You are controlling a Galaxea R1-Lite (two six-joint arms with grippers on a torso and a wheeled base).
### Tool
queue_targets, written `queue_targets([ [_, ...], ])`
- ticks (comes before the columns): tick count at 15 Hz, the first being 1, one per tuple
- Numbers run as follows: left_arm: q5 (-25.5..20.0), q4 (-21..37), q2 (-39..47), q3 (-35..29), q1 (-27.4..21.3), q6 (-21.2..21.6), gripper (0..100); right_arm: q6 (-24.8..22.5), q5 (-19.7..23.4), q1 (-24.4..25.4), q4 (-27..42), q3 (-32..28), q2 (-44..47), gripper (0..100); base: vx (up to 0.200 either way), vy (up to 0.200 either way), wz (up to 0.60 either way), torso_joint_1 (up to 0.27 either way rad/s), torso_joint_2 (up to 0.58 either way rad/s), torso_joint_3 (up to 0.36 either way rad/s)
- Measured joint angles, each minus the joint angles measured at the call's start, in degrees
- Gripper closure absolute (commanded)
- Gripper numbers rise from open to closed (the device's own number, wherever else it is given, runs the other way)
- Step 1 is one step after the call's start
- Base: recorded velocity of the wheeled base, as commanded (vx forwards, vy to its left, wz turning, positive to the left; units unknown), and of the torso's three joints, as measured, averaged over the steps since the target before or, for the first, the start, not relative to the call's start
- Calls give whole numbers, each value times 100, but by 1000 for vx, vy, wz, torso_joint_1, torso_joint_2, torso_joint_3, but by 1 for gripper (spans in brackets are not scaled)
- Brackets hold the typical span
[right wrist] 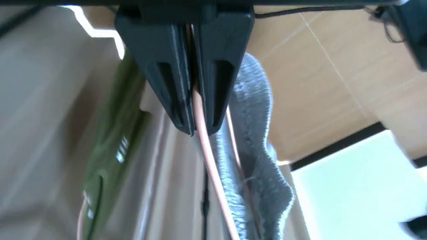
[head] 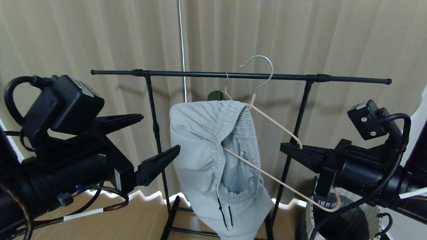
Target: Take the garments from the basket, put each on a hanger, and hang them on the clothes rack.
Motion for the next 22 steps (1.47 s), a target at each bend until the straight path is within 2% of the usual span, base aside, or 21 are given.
queue_targets([
  [3, -718, -113, 199, -229, 274, 690, 0, 0, 407, -2, 22, -67, -33, 100, 0, 0, 0, 0, 0, 0],
  [5, -1164, -113, 485, -562, 691, 1330, 0, 0, 607, -2, 28, -128, -11, 100, 0, 0, 0, 0, 0, 0],
  [7, -1597, -113, 767, -819, 956, 1712, 0, 0, 717, 12, -9, -168, 26, 100, 0, 0, 0, 0, 0, 0],
  [12, -1715, -121, 1139, -1093, 1052, 1815, 0, 2, 807, 362, -29, -179, 157, 100, 0, 0, 0, 0, 0, 0],
  [17, -1714, -123, 1276, -1102, 1286, 2404, 0, -129, 835, 618, -29, -116, 150, 100, 0, 0, 0, 0, 0, 0],
  [22, -1720, -113, 1334, -1073, 1301, 2426, 0, -145, 987, 655, -27, -65, 102, 100, 0, 0, 0, 0, 0, 0],
])
